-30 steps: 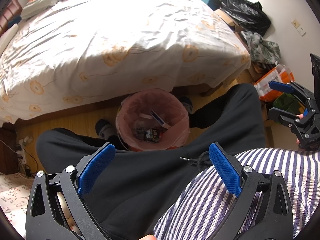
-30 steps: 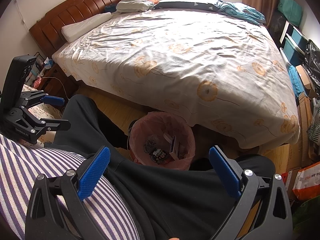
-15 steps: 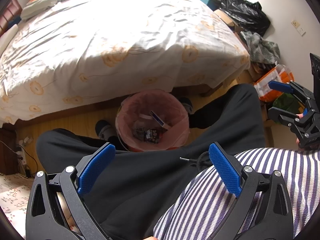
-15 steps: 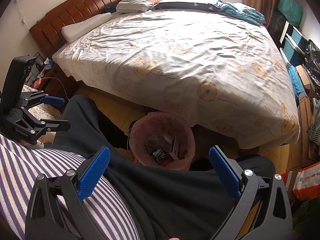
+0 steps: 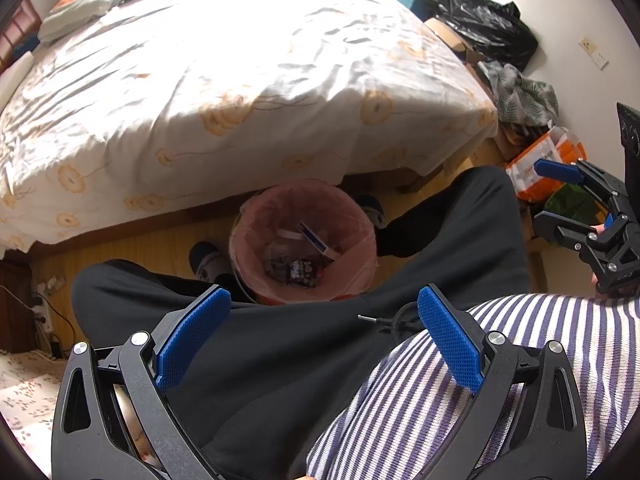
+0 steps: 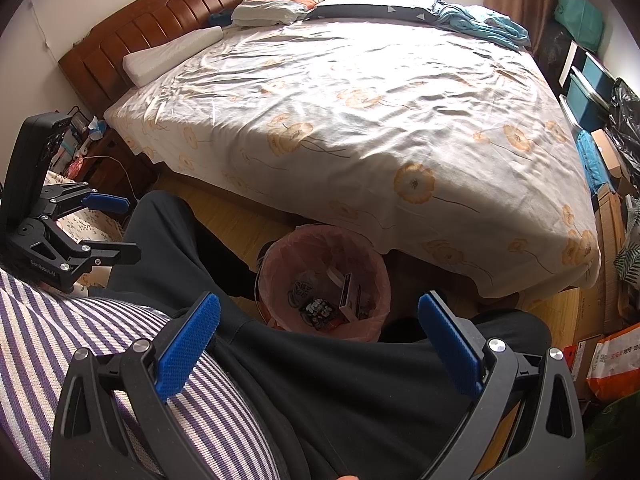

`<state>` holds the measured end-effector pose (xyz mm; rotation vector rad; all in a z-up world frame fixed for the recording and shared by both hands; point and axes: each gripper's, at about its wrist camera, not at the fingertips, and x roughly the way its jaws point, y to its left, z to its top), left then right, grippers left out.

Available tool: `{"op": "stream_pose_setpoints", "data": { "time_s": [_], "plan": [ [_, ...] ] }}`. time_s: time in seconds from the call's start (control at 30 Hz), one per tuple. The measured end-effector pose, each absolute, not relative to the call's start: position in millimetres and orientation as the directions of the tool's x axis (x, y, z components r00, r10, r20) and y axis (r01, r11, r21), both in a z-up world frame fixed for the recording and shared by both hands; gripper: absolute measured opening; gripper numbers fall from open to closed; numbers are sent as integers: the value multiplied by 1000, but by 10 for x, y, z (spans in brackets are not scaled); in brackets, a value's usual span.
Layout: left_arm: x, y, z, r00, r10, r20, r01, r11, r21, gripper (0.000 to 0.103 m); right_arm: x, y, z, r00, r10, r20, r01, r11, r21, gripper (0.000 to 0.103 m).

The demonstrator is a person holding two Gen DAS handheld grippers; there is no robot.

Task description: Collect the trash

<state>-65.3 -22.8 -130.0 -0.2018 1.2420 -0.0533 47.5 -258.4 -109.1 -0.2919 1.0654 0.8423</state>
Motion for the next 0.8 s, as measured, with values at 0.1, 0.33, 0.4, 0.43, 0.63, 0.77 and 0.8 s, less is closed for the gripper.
{"op": "stream_pose_setpoints", "data": {
  "time_s": [0.1,0.33,0.4,0.43,0.63,0.77,0.8],
  "plan": [
    [-655,-228,-1300,325,-150,-934,-70,981,-182,97,476,-2588,-1092,218,464,-858,-729,662,173,98],
    [-653,-226,-1312,321,-148,-935,-70,981,-180,97,479,-2588,-1081,218,466,-857,-728,662,175,98],
    [-648,-230,-1318,320,-150,-936,-68,981,-181,97,486,-2585,-1072,220,467,-856,-726,664,176,98],
    [-646,-230,-1318,320,-149,-936,-68,981,-179,97,489,-2583,-1068,220,467,-856,-725,666,177,98],
    [-640,-246,-1317,321,-150,-935,-65,982,-180,97,496,-2577,-1064,226,472,-852,-721,669,180,98],
    [-640,-255,-1307,320,-151,-935,-62,982,-179,97,492,-2608,-1061,229,474,-850,-720,670,179,98],
    [-640,-254,-1309,320,-151,-935,-63,982,-181,97,494,-2610,-1062,229,474,-851,-719,671,180,98]
  ]
}}
